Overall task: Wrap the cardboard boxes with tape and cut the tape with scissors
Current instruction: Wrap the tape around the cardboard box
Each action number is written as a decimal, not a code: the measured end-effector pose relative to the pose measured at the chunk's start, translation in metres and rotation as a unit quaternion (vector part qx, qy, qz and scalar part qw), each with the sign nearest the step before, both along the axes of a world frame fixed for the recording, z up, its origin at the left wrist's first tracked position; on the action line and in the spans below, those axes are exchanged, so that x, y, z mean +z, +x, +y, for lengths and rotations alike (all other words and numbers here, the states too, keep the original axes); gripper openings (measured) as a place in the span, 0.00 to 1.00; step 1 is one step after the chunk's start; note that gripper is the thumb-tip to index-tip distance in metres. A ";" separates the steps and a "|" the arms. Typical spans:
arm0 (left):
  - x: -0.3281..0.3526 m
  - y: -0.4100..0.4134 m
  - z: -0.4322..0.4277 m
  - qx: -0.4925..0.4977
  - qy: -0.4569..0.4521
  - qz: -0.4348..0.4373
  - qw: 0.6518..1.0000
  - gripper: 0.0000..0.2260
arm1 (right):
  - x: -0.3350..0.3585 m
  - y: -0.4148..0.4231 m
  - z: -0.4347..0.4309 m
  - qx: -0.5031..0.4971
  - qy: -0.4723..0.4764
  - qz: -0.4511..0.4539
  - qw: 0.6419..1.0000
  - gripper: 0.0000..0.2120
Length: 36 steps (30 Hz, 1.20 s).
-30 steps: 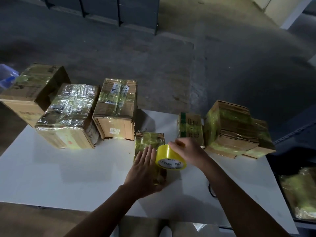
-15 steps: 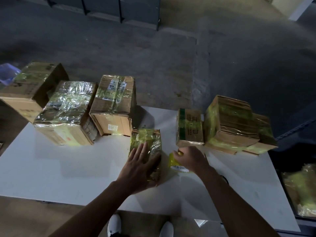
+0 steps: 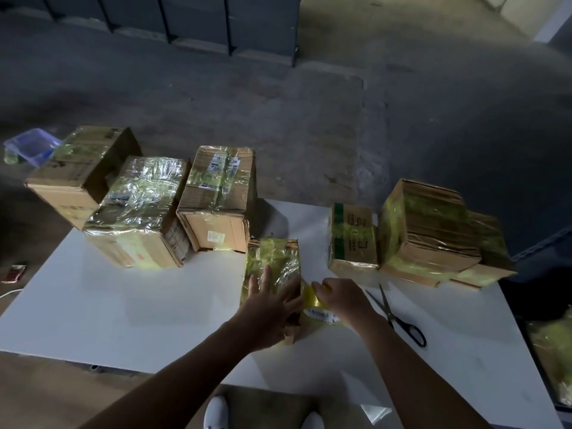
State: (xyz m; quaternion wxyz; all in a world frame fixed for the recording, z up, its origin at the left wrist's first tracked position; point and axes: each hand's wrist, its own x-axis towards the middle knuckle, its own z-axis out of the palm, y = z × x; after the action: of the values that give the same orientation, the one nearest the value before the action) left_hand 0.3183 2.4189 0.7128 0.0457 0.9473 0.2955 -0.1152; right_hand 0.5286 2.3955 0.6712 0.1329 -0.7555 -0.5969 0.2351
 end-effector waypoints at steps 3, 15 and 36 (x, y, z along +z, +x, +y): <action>0.002 -0.018 0.000 0.001 0.027 -0.060 0.998 0.42 | 0.011 -0.003 -0.001 0.008 0.046 0.019 0.999 0.21; -0.016 -0.062 -0.001 0.060 0.063 -0.151 0.985 0.45 | 0.066 -0.045 0.019 0.089 0.111 -0.030 0.989 0.20; -0.032 -0.125 0.005 0.146 0.020 -0.111 0.983 0.47 | 0.058 -0.123 0.044 0.133 0.080 -0.003 0.988 0.23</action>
State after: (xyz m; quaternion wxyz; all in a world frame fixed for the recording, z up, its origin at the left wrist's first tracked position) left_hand 0.1937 2.4243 0.6803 0.0756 0.9015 0.4261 0.0046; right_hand 0.4053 2.4399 0.7295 0.1584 -0.6574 -0.7091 0.1999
